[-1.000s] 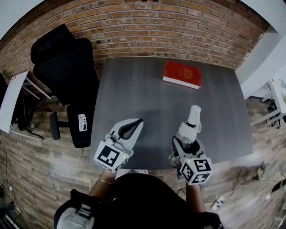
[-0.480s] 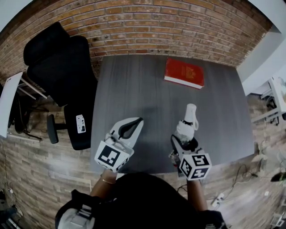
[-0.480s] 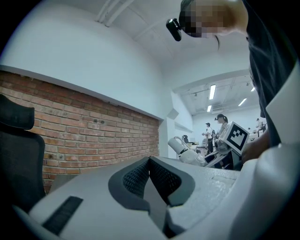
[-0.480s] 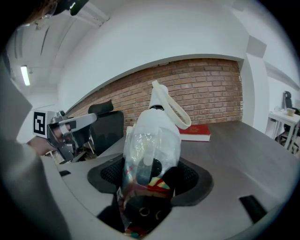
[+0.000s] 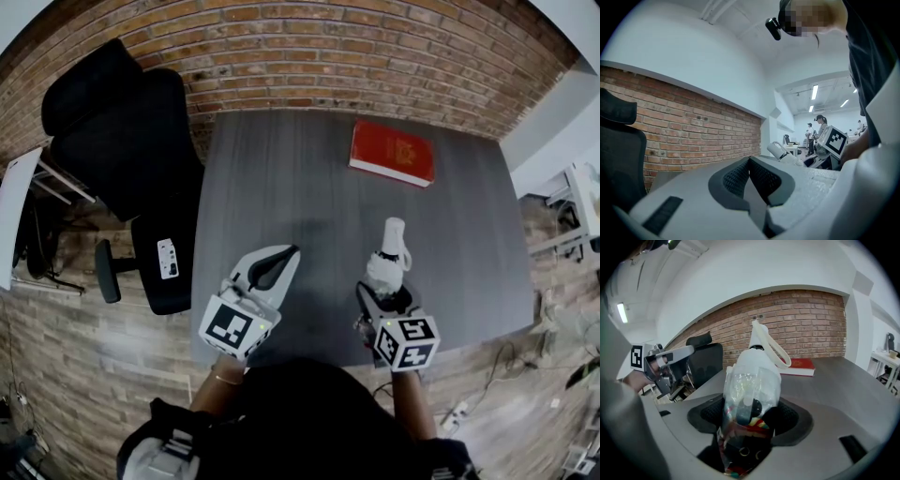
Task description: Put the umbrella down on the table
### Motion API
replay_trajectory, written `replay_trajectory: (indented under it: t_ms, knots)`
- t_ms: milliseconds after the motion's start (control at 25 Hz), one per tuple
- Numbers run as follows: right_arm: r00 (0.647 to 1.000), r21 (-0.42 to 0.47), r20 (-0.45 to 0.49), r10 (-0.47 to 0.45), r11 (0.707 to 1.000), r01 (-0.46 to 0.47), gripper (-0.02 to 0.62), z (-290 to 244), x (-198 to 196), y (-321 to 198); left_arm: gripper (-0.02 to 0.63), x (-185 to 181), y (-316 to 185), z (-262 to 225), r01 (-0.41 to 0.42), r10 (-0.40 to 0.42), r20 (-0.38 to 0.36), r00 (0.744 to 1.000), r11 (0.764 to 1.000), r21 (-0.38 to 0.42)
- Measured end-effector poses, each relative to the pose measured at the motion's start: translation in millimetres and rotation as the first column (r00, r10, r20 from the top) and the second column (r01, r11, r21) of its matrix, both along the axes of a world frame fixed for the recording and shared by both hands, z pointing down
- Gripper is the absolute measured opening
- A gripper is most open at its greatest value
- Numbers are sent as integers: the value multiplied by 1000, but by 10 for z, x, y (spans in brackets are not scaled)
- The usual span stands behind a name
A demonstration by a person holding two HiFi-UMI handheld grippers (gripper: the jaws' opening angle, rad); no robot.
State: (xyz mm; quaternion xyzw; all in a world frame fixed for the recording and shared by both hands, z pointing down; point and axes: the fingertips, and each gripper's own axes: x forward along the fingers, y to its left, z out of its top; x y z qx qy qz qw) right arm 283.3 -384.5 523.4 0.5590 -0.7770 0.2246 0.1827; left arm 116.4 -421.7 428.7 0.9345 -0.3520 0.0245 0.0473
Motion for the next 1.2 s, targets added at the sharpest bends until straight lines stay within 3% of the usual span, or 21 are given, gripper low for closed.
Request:
replay_trajectory:
  t_ms: [1200]
  knots:
    - [998, -196, -40, -47, 980, 39, 285, 788, -117, -136, 3, -196, -159, 286, 31, -31, 11, 999, 998, -60]
